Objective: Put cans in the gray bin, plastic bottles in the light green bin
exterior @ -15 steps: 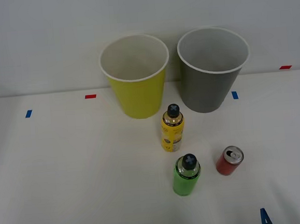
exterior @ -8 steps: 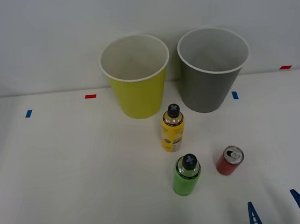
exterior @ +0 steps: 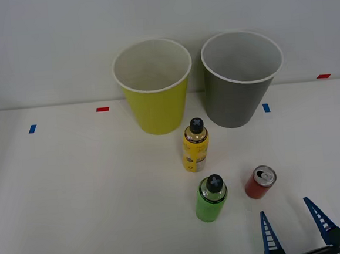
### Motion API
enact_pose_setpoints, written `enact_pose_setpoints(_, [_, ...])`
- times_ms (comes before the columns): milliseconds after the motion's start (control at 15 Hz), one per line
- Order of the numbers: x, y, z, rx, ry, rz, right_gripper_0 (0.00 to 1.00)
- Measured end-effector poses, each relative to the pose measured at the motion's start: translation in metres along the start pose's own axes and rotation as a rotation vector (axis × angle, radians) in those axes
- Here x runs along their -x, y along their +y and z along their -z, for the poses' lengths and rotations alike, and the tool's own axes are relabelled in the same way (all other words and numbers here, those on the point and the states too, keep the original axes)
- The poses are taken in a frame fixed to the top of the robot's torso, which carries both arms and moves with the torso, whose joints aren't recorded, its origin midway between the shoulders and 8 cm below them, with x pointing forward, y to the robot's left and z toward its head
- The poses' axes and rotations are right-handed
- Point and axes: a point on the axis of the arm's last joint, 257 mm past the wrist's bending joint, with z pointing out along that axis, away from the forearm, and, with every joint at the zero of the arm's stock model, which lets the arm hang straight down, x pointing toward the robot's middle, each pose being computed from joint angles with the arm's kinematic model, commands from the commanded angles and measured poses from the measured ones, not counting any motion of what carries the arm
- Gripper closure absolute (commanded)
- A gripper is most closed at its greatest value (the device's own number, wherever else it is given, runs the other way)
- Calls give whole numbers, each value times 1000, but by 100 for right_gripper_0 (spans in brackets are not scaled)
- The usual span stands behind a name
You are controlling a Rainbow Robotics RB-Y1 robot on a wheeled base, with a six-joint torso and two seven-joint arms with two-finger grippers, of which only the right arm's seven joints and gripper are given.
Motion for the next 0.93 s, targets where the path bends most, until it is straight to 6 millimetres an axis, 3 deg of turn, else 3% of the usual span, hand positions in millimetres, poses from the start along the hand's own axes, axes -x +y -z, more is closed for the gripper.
enact_pose_setpoints(600, [-23,14,-61,9,47,7,0])
enact_pose_setpoints(933, [-26,20,-83,17,53,2,0])
